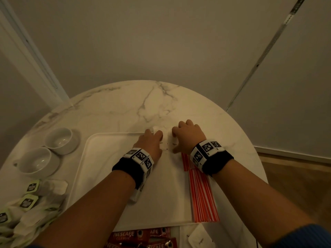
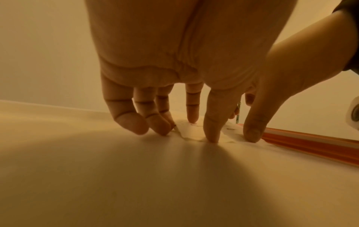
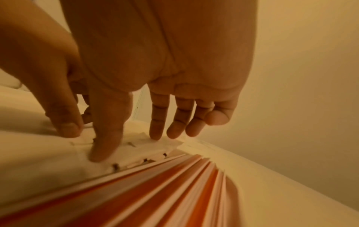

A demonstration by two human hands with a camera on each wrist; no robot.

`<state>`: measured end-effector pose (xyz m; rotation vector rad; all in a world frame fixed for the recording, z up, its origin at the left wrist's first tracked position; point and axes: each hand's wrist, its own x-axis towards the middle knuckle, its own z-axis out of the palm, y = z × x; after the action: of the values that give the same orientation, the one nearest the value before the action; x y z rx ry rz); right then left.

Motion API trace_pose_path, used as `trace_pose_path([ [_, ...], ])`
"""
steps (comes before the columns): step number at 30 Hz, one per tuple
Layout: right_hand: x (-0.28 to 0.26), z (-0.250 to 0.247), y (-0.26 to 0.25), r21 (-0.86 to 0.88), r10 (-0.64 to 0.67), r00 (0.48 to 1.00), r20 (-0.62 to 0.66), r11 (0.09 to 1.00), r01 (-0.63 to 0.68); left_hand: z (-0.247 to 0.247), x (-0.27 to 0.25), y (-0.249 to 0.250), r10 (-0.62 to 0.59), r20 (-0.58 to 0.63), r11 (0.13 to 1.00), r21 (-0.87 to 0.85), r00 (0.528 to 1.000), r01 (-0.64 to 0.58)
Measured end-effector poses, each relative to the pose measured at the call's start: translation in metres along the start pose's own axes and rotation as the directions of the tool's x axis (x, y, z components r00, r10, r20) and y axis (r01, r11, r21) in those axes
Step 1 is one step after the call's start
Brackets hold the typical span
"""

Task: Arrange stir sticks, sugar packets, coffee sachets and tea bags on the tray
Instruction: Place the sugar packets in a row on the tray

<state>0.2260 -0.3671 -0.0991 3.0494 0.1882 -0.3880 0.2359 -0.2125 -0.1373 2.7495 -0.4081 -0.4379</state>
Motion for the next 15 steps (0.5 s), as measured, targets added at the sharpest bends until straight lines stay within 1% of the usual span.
trace_pose_path([
  [6, 0.0016, -0.0027, -0.0012, -0.042, -0.024, 1.000, -0.007, 0.999, 0.023, -0.0001, -0.0011, 0.0001, -0.001, -0.007, 1.000, 0.003, 1.000, 0.001],
  [15, 0.0034, 0.0021, 0.0023, -0.001, -0.033, 0.999, -0.011, 0.999, 0.033, -0.0016, -0.0029, 0.0025, -0.006, -0.003, 1.000, 0.015, 1.000, 0.007],
])
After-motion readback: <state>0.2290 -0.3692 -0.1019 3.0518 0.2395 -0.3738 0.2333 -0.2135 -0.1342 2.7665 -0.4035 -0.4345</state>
